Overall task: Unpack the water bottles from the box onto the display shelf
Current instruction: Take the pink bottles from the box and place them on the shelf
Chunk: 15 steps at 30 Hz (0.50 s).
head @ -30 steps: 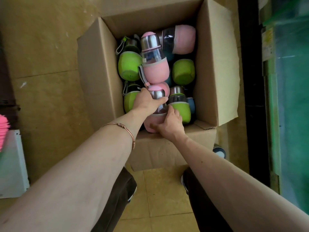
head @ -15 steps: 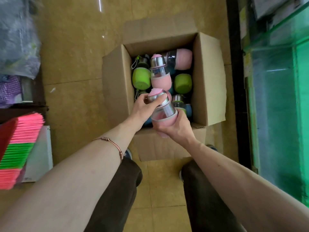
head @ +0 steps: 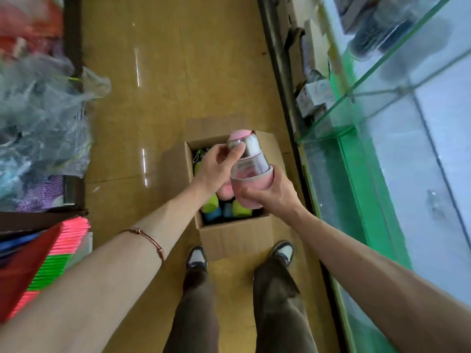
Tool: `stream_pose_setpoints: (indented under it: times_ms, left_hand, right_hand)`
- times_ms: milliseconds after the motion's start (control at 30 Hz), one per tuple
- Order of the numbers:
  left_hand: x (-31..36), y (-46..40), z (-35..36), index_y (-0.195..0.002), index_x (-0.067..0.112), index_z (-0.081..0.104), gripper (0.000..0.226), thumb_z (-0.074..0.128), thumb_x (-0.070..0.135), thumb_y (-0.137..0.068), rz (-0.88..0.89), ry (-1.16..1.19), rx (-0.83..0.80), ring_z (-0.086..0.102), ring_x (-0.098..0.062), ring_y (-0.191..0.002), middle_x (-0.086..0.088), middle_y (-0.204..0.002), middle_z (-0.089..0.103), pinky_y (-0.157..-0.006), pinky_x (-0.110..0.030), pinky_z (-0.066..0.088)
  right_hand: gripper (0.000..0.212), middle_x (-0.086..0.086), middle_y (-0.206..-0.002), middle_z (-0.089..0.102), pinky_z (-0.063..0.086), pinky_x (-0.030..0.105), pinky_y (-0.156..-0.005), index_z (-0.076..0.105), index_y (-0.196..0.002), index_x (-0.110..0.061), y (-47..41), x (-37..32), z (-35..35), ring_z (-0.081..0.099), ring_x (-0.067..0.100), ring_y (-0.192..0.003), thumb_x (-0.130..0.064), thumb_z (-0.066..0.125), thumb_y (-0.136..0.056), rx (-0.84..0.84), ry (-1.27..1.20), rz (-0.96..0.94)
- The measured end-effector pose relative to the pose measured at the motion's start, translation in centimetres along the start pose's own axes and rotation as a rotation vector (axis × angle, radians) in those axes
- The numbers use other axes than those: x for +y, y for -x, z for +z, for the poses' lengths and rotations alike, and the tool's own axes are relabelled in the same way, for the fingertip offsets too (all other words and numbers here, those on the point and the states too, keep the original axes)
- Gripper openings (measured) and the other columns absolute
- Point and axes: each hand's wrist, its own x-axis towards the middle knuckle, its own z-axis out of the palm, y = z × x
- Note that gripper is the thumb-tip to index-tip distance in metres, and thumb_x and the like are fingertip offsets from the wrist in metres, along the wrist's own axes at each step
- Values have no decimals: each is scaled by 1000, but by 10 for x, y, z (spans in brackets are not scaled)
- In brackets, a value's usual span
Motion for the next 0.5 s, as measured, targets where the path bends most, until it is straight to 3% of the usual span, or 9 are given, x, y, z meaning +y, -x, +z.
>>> stream_pose_setpoints:
  times_ms: [67, 133, 200, 267, 400, 500]
  left_hand:
    - [39, 13, -7, -106, 19, 68, 63, 54, 72, -75, 85, -36, -47, 66, -12, -95, 2, -99, 72, -87, -34, 51]
    - [79, 25, -14, -102, 20, 69, 56, 53, 69, -79, 166, -56, -75, 67, -8, -91, 2, -96, 72, -83, -30, 52]
    - [120, 42, -21, -95, 22, 68, 51, 52, 69, -81, 227, -79, -94, 65, 1, -80, 6, -88, 71, -70, -18, 48]
    - [158, 58, -29, -97, 18, 66, 66, 47, 77, -72, 298, -105, -125, 62, 0, -76, 8, -86, 68, -62, -10, 42]
    - [230, 85, -36, -98, 23, 61, 69, 51, 81, -62, 427, -82, -214, 57, 5, -68, 15, -78, 62, -63, -9, 41]
    - [280, 100, -29, -102, 28, 57, 61, 55, 78, -68, 537, -72, -292, 57, 4, -72, 16, -83, 61, -66, -12, 43]
  right_hand:
    - [60, -9, -96, 56, 45, 11, -58, 47, -111, -18, 22, -31, -14, 54, 1, -82, -30, 85, -66, 53, -15, -17]
    - [58, -12, -93, 54, 42, 6, -53, 47, -108, -19, 45, -61, -27, 52, -1, -79, -33, 85, -66, 120, -27, -44]
    - [61, -10, -97, 57, 49, 14, -65, 49, -108, -23, 70, -89, -39, 56, 3, -85, -40, 85, -62, 189, -51, -68]
    - [65, -11, -98, 58, 51, 23, -68, 50, -107, -24, 95, -119, -53, 58, 7, -87, -46, 84, -56, 243, -62, -104]
    - [77, -10, -97, 60, 46, 14, -60, 51, -107, -23, 144, -172, -92, 59, 4, -85, -61, 72, -44, 338, -11, -200]
    - [76, -9, -99, 58, 41, 10, -57, 49, -112, -22, 175, -202, -121, 56, 0, -84, -56, 76, -49, 425, 12, -250]
